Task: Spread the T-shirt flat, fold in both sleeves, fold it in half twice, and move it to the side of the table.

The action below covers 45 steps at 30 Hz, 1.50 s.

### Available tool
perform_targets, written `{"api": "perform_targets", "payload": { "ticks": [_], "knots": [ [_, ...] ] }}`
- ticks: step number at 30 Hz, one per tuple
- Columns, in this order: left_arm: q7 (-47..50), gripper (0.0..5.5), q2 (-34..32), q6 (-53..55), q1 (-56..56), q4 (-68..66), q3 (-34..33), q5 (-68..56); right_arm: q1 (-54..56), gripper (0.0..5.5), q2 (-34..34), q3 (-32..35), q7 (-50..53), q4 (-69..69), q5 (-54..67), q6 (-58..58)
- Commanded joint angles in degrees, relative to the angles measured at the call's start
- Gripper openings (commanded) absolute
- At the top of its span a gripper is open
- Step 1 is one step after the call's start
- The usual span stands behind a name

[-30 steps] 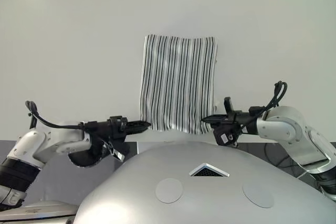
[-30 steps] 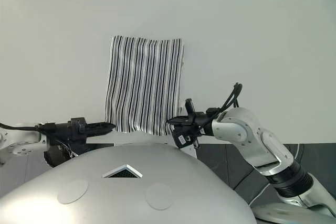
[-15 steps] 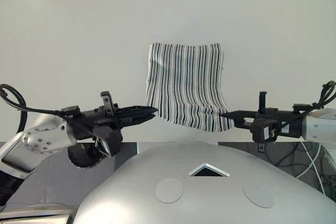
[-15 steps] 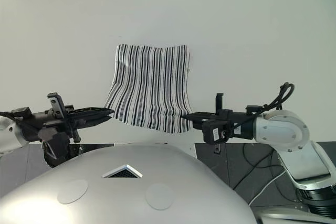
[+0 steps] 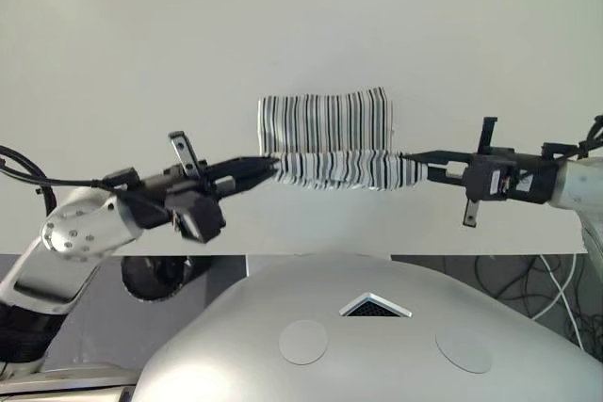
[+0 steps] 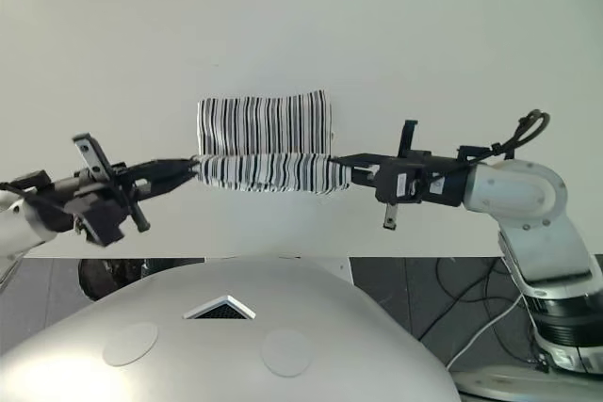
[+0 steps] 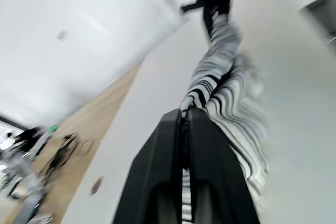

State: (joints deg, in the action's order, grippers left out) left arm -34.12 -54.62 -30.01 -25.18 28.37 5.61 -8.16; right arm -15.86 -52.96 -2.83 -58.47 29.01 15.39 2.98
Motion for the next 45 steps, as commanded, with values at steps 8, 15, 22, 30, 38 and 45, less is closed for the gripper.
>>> {"api": "perform_targets", "payload": {
  "ticks": [8,15,22,30,38,45],
  "knots": [
    [0.7,0.00,12.2,7.1,15.2,-17.7,3.9,10.3,22.7,0.15,8.8,-10.9,-2.0,-18.1,-5.1,-6.5],
    [1.7,0.43,15.9,6.1,20.6,-29.4,7.8,19.0,31.4,0.52,14.2,-16.1,-2.6,-33.9,-11.6,-4.4],
    [6.8,1.69,20.0,4.0,24.7,-40.5,10.5,26.7,35.4,1.88,21.2,-14.5,3.0,-46.1,-13.8,-2.5],
    [11.1,2.74,24.5,5.6,27.0,-41.7,5.2,19.3,38.9,2.48,27.8,-3.8,12.8,-58.4,-8.3,-7.5],
    [12.0,2.74,32.0,11.7,28.2,-31.8,-4.3,1.6,38.1,2.48,30.7,0.1,14.1,-55.2,-4.2,-12.7],
    [15.0,2.74,34.8,11.8,28.6,-27.9,-7.1,1.6,30.8,2.48,33.3,-3.5,6.2,-33.9,3.2,-12.1]
  ]
}}
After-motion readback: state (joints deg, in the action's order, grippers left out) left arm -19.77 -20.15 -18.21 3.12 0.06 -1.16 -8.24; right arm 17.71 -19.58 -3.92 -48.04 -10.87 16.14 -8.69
